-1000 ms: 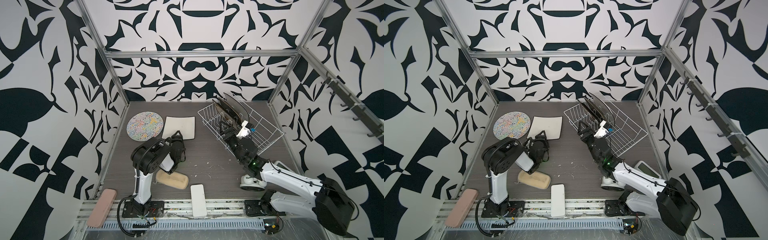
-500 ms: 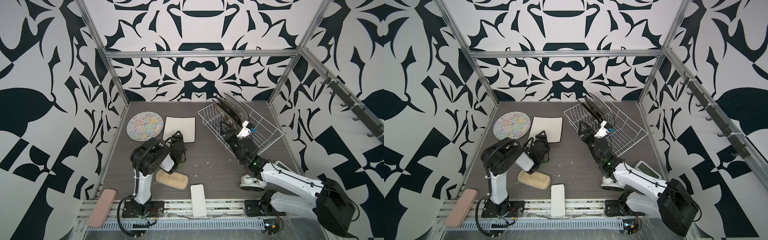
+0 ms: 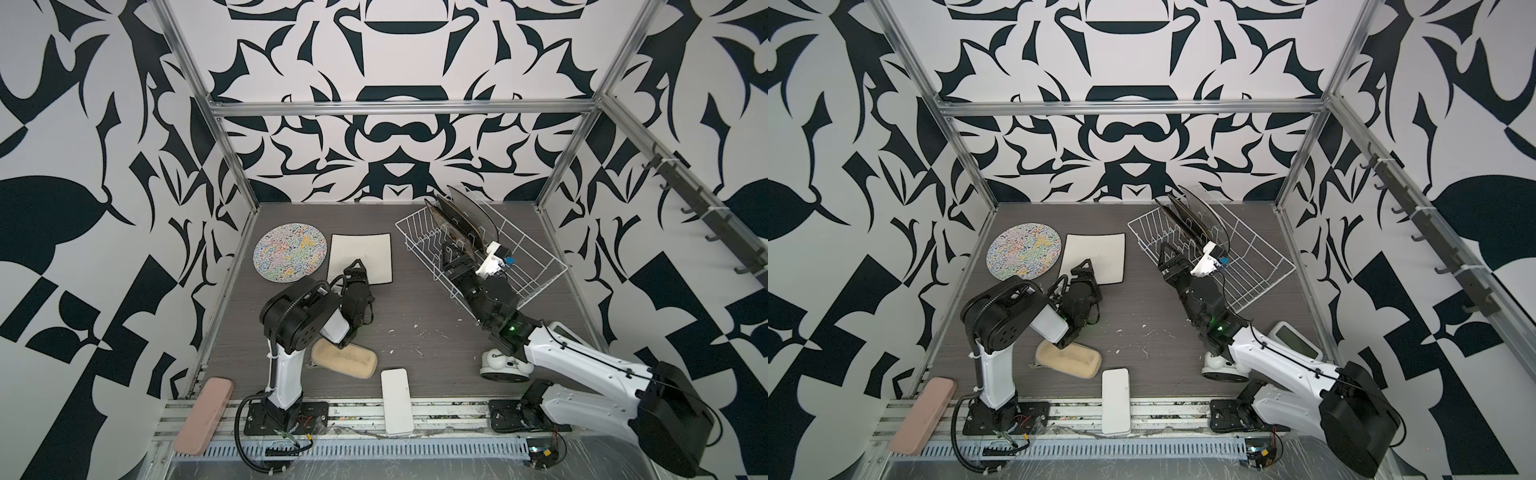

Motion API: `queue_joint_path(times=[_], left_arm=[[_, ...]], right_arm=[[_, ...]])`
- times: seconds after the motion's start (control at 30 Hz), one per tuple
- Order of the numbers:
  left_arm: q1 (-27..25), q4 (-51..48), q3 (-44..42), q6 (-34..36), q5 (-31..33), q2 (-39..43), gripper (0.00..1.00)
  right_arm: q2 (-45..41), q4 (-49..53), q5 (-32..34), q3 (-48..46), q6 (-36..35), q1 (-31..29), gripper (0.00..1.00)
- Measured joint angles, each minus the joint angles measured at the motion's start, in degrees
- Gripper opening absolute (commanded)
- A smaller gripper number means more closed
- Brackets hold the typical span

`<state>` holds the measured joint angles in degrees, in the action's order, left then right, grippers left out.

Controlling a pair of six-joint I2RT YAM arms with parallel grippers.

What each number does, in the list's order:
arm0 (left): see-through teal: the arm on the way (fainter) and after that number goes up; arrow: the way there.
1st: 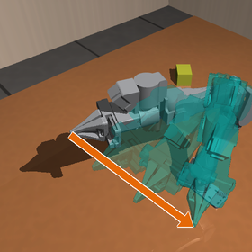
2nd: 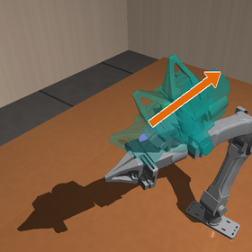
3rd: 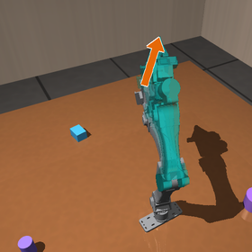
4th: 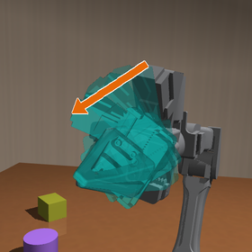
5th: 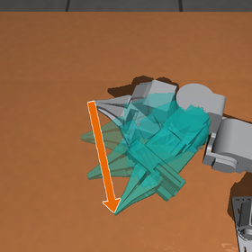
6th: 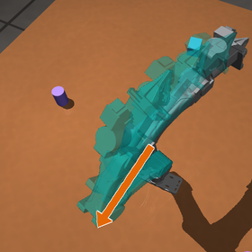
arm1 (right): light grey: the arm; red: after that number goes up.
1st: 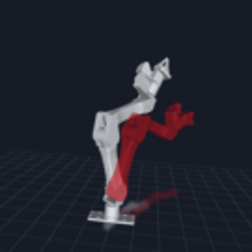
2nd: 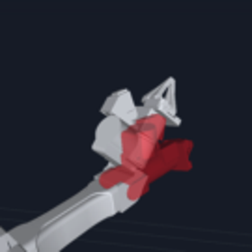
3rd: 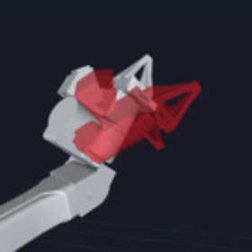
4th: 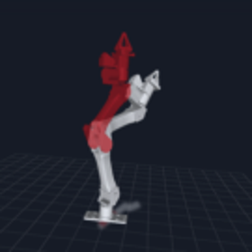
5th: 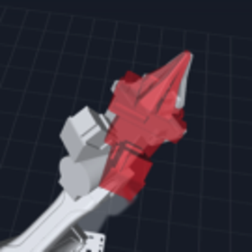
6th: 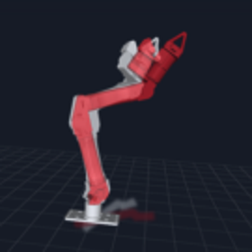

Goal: Unload the plates from the dish rack

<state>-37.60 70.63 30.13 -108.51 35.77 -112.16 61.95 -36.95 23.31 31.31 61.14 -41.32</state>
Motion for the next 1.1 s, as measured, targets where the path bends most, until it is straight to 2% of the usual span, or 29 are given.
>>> queue_joint_path(times=[0.43, 0.87, 1.1], left_arm=[[-0.8, -2.3, -0.2, -1.2, 0.6, 1.5, 1.0], [-1.9, -6.3, -3.4, -2.9, 0.6, 5.8, 1.0], [-2.5, -12.9, -3.5, -3.1, 0.6, 9.3, 0.99]], right_arm=[[-1.3, 0.6, 0.5, 0.0, 0.2, 0.0, 0.82], [-3.3, 2.4, 0.8, 0.0, 0.2, 0.0, 0.81], [-5.2, 3.6, 1.0, 0.0, 0.2, 0.0, 0.8]])
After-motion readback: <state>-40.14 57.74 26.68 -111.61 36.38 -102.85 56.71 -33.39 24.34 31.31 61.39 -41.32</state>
